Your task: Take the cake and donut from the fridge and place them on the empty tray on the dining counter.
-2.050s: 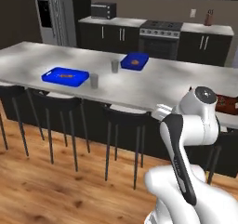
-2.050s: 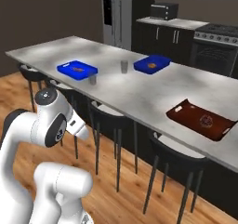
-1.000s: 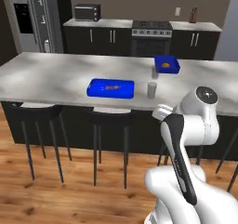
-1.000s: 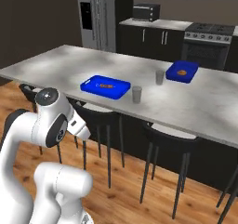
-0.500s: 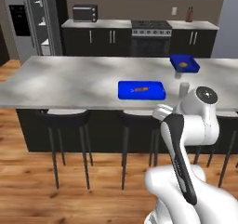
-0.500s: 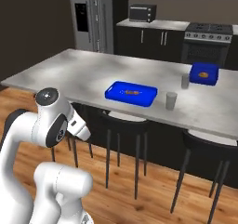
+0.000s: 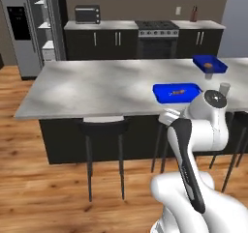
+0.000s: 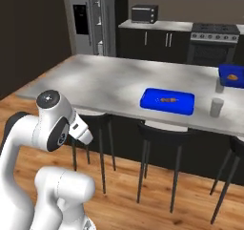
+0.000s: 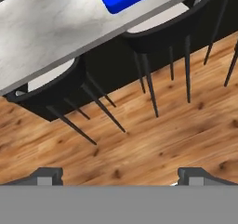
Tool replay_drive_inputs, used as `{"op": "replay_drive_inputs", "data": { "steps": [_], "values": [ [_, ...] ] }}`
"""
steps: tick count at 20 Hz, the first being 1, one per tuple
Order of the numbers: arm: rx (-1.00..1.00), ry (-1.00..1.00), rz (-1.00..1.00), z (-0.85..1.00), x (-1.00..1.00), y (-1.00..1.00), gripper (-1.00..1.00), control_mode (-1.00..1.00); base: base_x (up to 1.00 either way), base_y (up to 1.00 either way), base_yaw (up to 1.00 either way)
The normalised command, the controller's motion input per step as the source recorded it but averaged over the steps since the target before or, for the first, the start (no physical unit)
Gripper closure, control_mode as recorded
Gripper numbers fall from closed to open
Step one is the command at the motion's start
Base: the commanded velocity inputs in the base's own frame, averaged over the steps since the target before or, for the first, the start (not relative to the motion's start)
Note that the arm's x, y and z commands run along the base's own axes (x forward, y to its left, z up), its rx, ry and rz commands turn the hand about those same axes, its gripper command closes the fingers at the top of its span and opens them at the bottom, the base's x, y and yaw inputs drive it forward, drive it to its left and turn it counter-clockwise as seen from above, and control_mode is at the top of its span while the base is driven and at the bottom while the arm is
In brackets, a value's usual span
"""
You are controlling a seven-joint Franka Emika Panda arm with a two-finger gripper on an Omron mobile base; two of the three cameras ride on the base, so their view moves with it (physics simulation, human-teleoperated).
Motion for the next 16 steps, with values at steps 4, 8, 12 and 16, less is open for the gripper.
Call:
{"op": "replay_drive_inputs", "data": {
  "steps": [4, 8, 12, 16],
  "values": [
    [0.00, 0.00, 0.00, 0.00, 0.00, 0.00, -1.00, 1.00, 0.00, 1.00, -0.24],
    [0.00, 0.00, 0.00, 0.00, 0.00, 0.00, -1.00, 1.00, 0.00, 1.00, -0.24],
    [0.00, 0.00, 0.00, 0.00, 0.00, 0.00, -1.00, 1.00, 0.00, 1.00, -0.24],
    [0.00, 0.00, 0.00, 0.00, 0.00, 0.00, -1.00, 1.00, 0.03, 1.00, -0.23]
  ]
}}
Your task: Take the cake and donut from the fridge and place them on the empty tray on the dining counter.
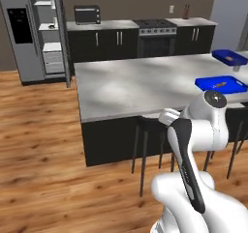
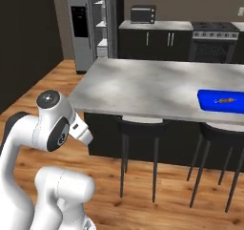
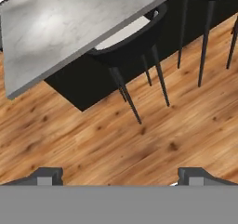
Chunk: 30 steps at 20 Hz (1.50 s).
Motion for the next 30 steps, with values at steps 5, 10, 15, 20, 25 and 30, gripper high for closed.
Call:
{"op": "replay_drive_inputs", "data": {
  "steps": [5, 10, 15, 20, 25, 30],
  "values": [
    [0.00, 0.00, 0.00, 0.00, 0.00, 0.00, -1.00, 1.00, 0.06, 1.00, -0.23],
    [0.00, 0.00, 0.00, 0.00, 0.00, 0.00, -1.00, 1.00, 0.21, 1.00, -0.21],
    [0.00, 0.00, 0.00, 0.00, 0.00, 0.00, -1.00, 1.00, 0.40, 1.00, -0.19],
    [0.00, 0.00, 0.00, 0.00, 0.00, 0.00, -1.00, 1.00, 0.56, 1.00, -0.18],
    [0.00, 0.00, 0.00, 0.00, 0.00, 0.00, -1.00, 1.00, 0.58, 1.00, -0.19],
    [0.00, 0.00, 0.00, 0.00, 0.00, 0.00, -1.00, 1.00, 0.80, 1.00, -0.18]
  ]
}}
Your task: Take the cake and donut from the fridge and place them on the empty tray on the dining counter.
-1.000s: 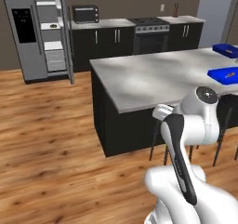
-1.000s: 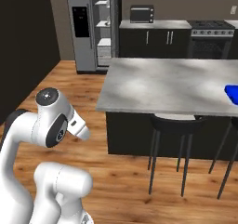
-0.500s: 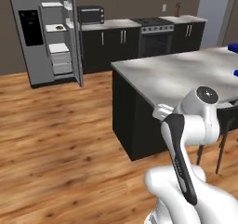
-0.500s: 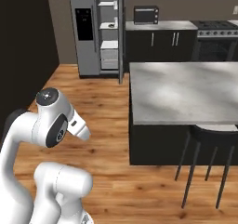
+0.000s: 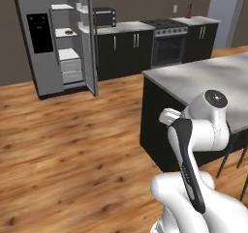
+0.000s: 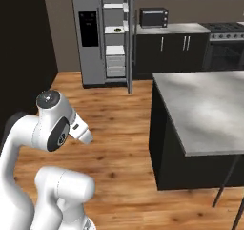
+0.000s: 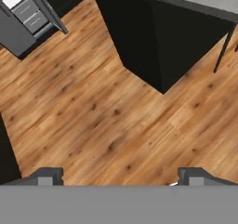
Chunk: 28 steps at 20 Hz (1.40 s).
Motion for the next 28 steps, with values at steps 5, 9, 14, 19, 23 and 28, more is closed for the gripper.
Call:
{"op": "replay_drive_inputs", "data": {
  "steps": [5, 9, 14, 19, 23, 28],
  "values": [
    [0.00, 0.00, 0.00, 0.00, 0.00, 0.00, -1.00, 1.00, 0.88, 0.96, -0.14],
    [0.00, 0.00, 0.00, 0.00, 0.00, 0.00, -1.00, 1.00, 0.88, 0.88, -0.14],
    [0.00, 0.00, 0.00, 0.00, 0.00, 0.00, -1.00, 1.00, 0.88, 0.80, -0.14],
    [0.00, 0.00, 0.00, 0.00, 0.00, 0.00, -1.00, 1.00, 0.93, 0.68, -0.12],
    [0.00, 0.00, 0.00, 0.00, 0.00, 0.00, -1.00, 1.00, 0.95, 0.40, -0.03],
    [0.00, 0.00, 0.00, 0.00, 0.00, 0.00, -1.00, 1.00, 0.92, 0.39, -0.02]
  ]
}}
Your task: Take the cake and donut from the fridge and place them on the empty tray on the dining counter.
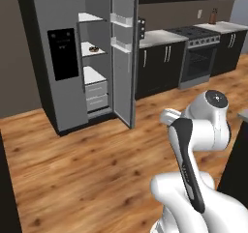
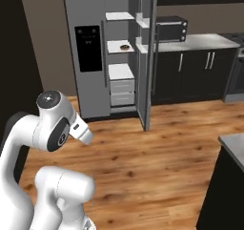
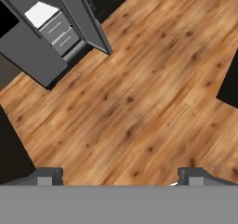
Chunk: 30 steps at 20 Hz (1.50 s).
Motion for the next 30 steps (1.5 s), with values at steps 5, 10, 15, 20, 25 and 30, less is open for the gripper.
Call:
{"op": "replay_drive_inputs", "data": {
  "steps": [5, 10, 15, 20, 25, 30],
  "values": [
    [0.00, 0.00, 0.00, 0.00, 0.00, 0.00, -1.00, 1.00, 0.81, 0.32, 0.00],
    [0.00, 0.00, 0.00, 0.00, 0.00, 0.00, -1.00, 1.00, 0.80, 0.16, 0.00],
    [0.00, 0.00, 0.00, 0.00, 0.00, 0.00, -1.00, 1.00, 0.76, 0.04, 0.00],
    [0.00, 0.00, 0.00, 0.00, 0.00, 0.00, -1.00, 1.00, 0.72, 0.00, 0.00],
    [0.00, 0.00, 0.00, 0.00, 0.00, 0.00, -1.00, 1.00, 0.75, 0.00, 0.01],
    [0.00, 0.00, 0.00, 0.00, 0.00, 0.00, -1.00, 1.00, 0.76, 0.00, 0.03]
  ]
}}
